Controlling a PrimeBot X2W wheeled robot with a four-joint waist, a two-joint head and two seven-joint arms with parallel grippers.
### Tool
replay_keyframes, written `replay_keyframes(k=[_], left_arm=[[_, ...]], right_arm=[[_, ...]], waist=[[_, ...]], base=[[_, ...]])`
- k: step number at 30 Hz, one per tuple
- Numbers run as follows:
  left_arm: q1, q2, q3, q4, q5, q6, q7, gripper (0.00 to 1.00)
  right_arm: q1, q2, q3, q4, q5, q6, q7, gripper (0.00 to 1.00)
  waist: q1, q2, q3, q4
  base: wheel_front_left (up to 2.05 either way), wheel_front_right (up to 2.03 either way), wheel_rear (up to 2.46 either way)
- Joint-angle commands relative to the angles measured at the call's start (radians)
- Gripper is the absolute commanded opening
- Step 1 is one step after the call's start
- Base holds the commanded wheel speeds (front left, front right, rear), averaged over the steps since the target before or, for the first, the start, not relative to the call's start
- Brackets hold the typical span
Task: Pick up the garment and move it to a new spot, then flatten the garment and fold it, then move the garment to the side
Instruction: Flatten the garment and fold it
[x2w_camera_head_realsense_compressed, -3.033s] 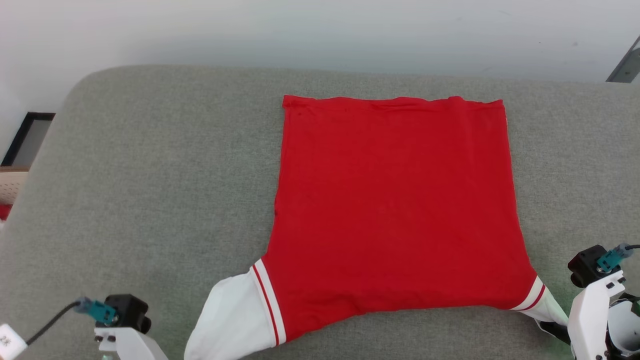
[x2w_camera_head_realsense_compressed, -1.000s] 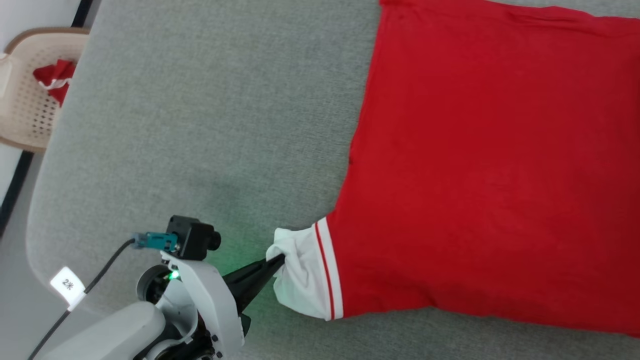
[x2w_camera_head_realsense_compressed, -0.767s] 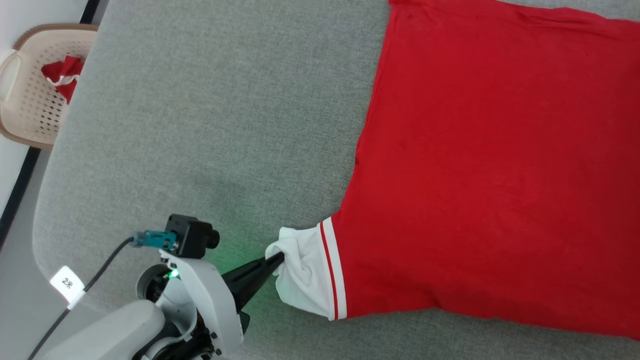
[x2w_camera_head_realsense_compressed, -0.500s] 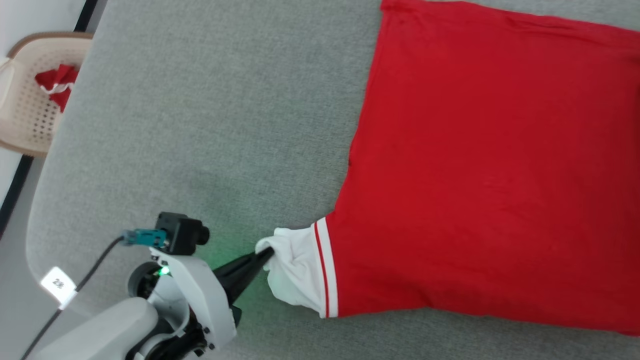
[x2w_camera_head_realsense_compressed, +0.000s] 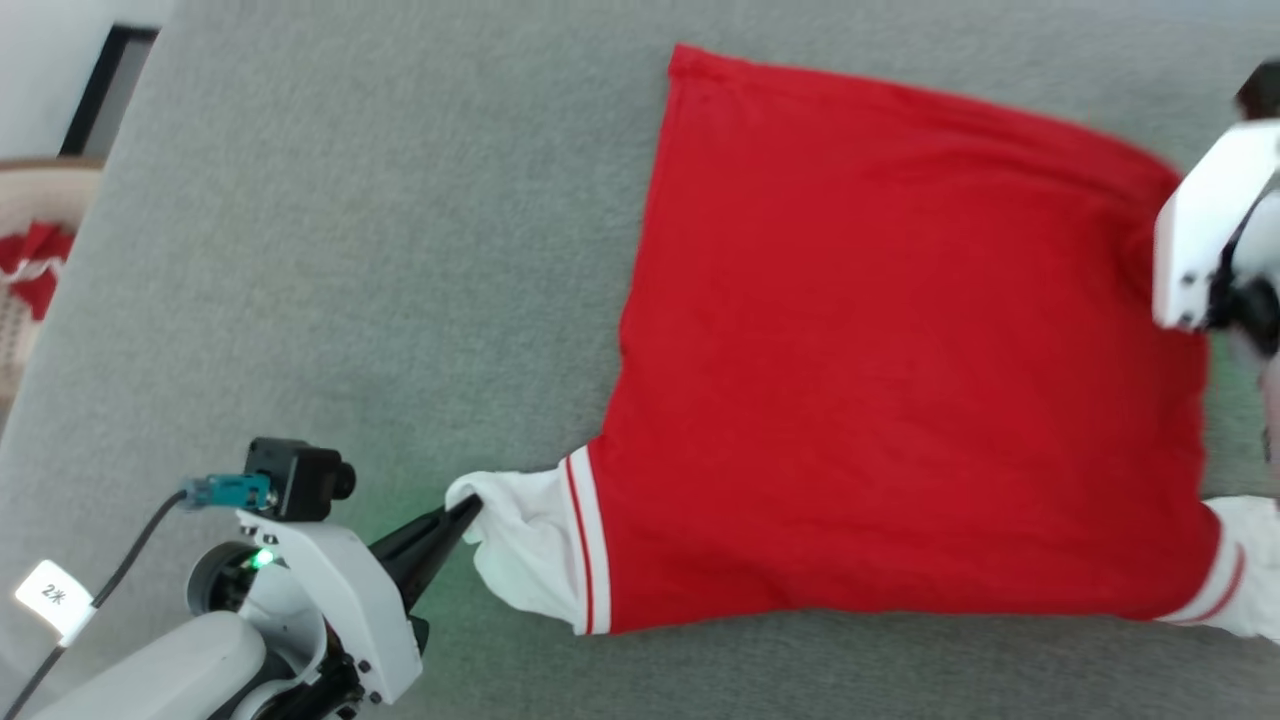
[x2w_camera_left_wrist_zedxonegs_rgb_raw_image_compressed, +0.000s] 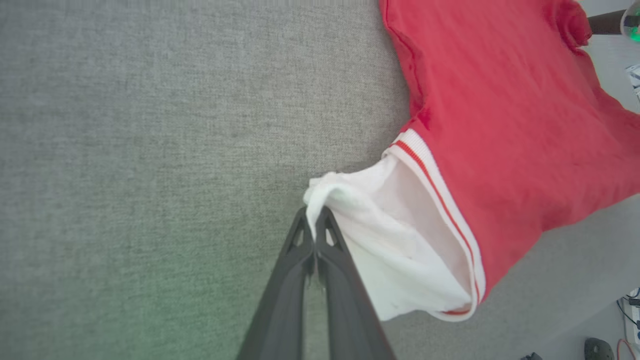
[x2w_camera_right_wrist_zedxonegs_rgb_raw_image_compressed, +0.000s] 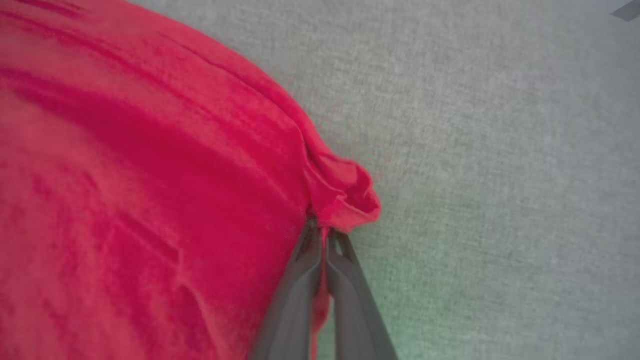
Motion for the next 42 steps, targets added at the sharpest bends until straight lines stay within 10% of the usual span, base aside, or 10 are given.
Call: replay_keyframes(k=[1,15,28,30,31,42], left_arm=[[0.012,0.006,0.002,0.001,0.005,0.004,-0.003,0.0],[0.033,0.037,0.007,-0.005,0.002,0.035,-0.009,0.0],[0.031,0.029,0.011,0.014,0.007,0.031,-0.025,0.0],[0.03,0.026,0.011,0.019,0.009,0.027,-0.028,0.0],[0.03,0.025,0.01,0.023,0.01,0.025,-0.029,0.0],[0.05,0.025,0.004,0.033,0.004,0.03,-0.035,0.0]], right_arm=[[0.076,0.004,0.015,0.023,0.015,-0.001,0.024,0.0],[0.583,-0.114,0.093,-0.575,0.368,-0.002,0.241,0.0],[0.911,-0.015,-0.033,-0.836,0.351,-0.001,0.344,0.0],[0.916,-0.012,-0.041,-0.829,0.327,-0.002,0.315,0.48],[0.918,-0.01,-0.041,-0.826,0.318,-0.002,0.301,1.0],[0.892,-0.03,-0.051,-0.982,0.34,-0.001,0.281,1.0]], waist=[[0.0,0.0,-0.042,-0.043],[0.0,0.0,-0.119,-0.111],[0.0,0.0,-0.128,-0.111],[0.0,0.0,-0.129,-0.11],[0.0,0.0,-0.131,-0.111],[0.0,0.0,-0.164,-0.119]], base=[[0.0,0.0,0.0],[0.0,0.0,0.0],[0.0,0.0,0.0],[0.0,0.0,0.0],[0.0,0.0,0.0],[0.0,0.0,0.0]])
